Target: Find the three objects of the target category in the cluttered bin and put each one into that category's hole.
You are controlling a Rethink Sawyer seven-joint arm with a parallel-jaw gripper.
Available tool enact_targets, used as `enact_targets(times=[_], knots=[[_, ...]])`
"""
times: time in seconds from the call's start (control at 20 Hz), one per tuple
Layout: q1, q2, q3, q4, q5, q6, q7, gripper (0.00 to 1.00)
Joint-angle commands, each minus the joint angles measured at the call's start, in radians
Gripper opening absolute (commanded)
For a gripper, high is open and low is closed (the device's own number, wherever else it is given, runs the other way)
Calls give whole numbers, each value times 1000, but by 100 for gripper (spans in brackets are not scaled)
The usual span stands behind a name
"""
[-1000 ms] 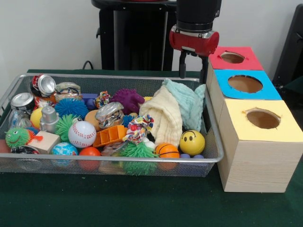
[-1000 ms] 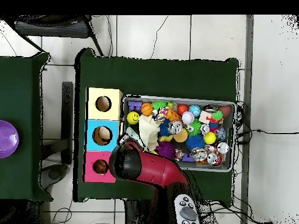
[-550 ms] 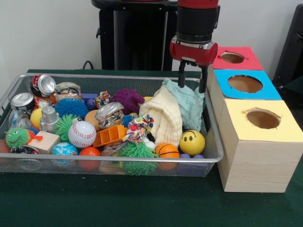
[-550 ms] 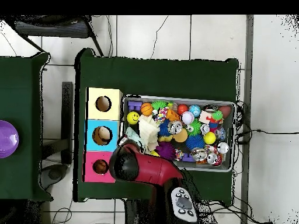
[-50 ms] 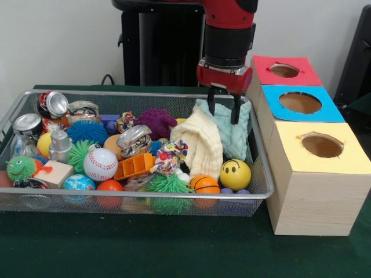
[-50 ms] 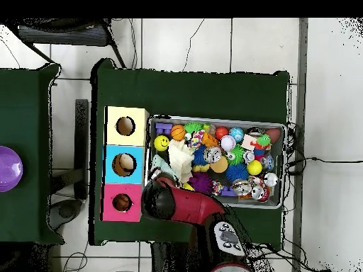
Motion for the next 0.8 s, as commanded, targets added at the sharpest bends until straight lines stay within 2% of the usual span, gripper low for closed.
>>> enact_targets(times=[0.05, 0.3, 0.45, 0.6, 0.65, 0.8], knots=[[-18, 73, 28, -107, -49, -14, 45, 100], [14, 151, -14, -145, -52, -110, 76, 100], [25, 229, -25, -187, -45, -162, 85, 100], [44, 253, -33, -183, -31, -215, 110, 100], [49, 257, -34, -181, -26, -224, 110, 0], [59, 234, -36, -165, -7, -181, 115, 0]])
